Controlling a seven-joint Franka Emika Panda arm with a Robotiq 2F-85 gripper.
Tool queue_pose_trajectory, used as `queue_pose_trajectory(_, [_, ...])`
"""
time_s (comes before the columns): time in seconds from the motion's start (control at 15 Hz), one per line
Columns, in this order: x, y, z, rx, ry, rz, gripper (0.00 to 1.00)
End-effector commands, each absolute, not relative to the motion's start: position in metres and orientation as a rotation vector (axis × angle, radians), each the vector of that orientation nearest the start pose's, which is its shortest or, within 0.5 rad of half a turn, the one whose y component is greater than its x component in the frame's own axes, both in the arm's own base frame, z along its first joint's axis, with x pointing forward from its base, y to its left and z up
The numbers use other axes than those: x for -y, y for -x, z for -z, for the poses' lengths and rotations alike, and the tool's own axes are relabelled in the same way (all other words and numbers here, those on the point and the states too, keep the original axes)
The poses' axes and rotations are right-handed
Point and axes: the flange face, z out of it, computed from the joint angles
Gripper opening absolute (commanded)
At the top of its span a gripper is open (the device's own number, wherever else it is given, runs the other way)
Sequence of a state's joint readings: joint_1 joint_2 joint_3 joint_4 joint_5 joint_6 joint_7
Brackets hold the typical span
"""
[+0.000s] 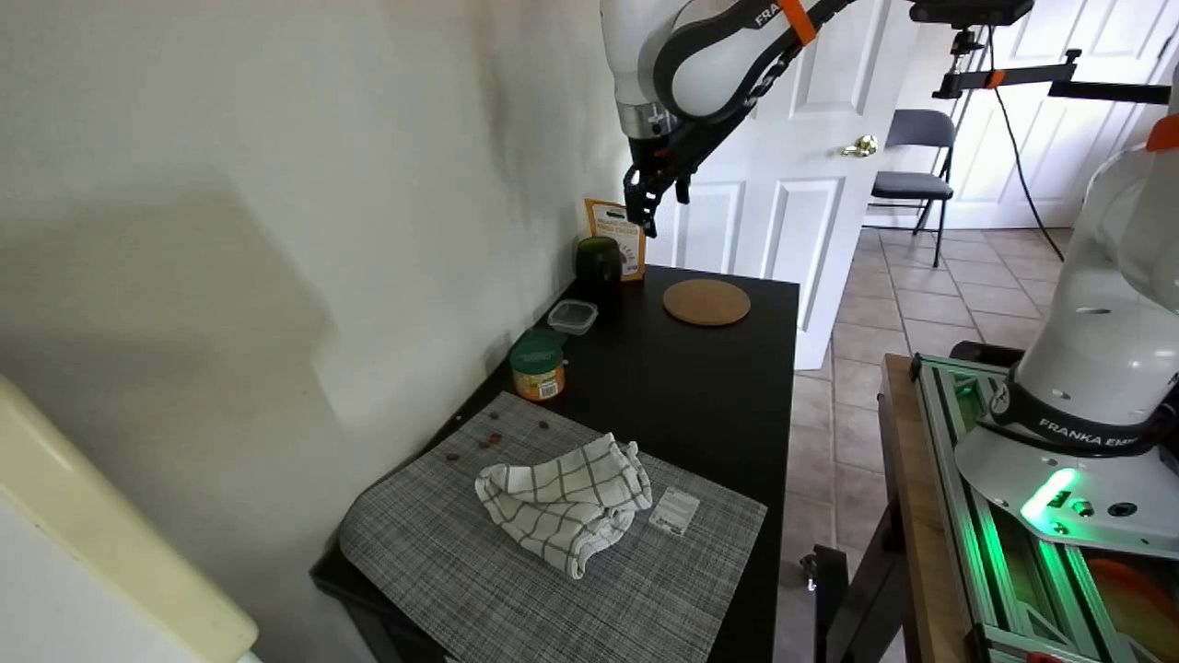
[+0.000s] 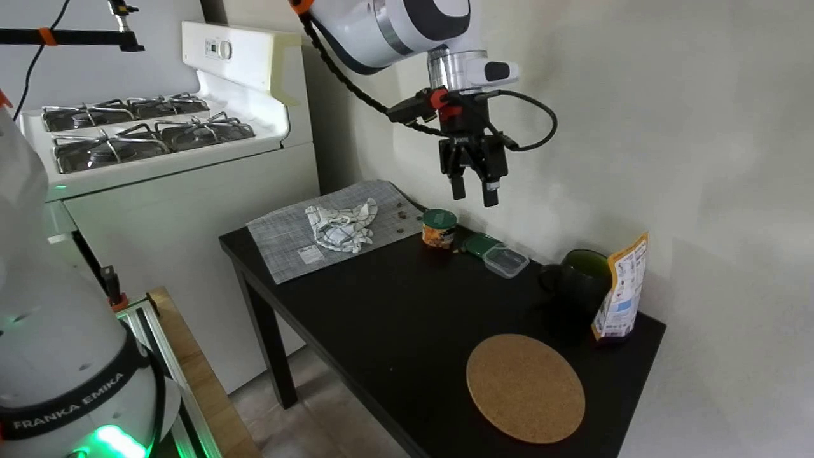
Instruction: Move the black cup to the left
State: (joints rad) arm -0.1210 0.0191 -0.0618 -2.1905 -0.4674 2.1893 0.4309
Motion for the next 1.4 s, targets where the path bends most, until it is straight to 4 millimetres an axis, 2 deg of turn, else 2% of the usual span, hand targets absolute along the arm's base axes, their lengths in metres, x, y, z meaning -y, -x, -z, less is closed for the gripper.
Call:
queue_pose_trajectory(0.0, [0.135,-0.534,-0.380,-0.678,3.434,0.391,1.00])
queue_pose_trajectory(0.27, [0.171,-0.558,-0.365,-0.963,3.226,0.630,1.00])
queue_pose_trajectory(0.53, [0.198,-0.582,-0.320,-1.216,3.007,0.692,1.00])
queue_pose_trajectory(0.67, [0.196,-0.587,-0.301,-1.277,2.871,0.677,1.00])
queue_pose_trajectory(0.73, [0.189,-0.583,-0.307,-1.240,2.817,0.727,1.00])
queue_pose_trajectory(0.8, [0.194,-0.579,-0.311,-1.229,2.911,0.686,1.00])
queue_pose_trajectory(0.93, [0.188,-0.584,-0.303,-1.231,2.852,0.709,1.00])
queue_pose_trajectory(1.13, [0.188,-0.585,-0.305,-1.240,2.837,0.714,1.00])
queue_pose_trajectory(1.33, [0.200,-0.591,-0.289,-1.377,2.887,0.565,1.00])
